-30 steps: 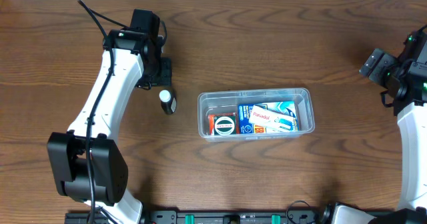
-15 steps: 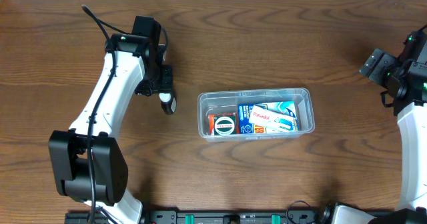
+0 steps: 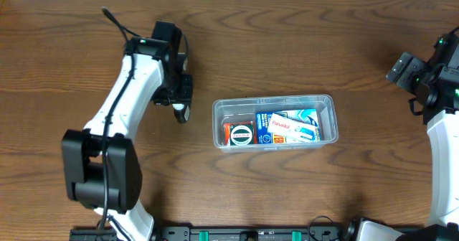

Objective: Pack container
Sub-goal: 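Carry the dark bottle with the left gripper over the container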

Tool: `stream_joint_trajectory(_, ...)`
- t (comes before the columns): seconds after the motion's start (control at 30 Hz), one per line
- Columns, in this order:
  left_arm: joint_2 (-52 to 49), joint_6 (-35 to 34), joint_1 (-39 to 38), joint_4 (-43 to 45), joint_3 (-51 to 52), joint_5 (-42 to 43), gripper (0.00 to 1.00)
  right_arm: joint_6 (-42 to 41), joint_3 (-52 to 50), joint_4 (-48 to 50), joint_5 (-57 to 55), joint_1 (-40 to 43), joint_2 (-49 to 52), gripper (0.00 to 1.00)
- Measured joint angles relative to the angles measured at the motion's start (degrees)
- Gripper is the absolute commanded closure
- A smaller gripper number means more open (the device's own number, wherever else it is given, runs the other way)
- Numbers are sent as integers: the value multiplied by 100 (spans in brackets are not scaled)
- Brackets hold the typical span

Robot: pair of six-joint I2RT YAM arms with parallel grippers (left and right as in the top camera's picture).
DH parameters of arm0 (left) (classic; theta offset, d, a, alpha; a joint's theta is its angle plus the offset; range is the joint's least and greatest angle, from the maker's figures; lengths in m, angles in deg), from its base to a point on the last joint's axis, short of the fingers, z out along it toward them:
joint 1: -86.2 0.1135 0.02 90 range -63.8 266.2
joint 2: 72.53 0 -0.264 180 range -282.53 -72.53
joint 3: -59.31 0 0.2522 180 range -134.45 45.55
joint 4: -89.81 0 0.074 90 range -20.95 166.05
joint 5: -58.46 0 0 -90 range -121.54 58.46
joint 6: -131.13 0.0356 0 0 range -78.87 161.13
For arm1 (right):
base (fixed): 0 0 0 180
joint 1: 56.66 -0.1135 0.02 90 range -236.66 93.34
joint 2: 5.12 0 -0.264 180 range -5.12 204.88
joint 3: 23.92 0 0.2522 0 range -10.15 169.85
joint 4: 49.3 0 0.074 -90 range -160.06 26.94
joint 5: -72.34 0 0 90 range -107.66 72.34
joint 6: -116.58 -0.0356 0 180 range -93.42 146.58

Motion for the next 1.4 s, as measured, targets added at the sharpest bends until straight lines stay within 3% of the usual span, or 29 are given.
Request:
stream_joint_trajectory(0.17, -153, 7, -2, -7, 15, 0, 60, 0, 0, 2, 0, 0, 0, 1)
stream_joint_trajectory(0.43, -153, 31, -2, -17, 15, 0, 79, 0, 0, 0, 0, 0, 0, 1)
stream_joint_trajectory(0.67, -153, 63, -2, -48, 15, 2, 90, 0, 0, 0, 0, 0, 0, 1)
stream_joint_trajectory(1.07, 26, 57, -184, -605, -273, -2, 90, 2, 0, 2, 0, 0, 0, 1)
stream_joint_trajectory(1.4, 1303, -396, -1047, -658, -675, 17, 90, 2, 0, 0, 0, 0, 0, 1)
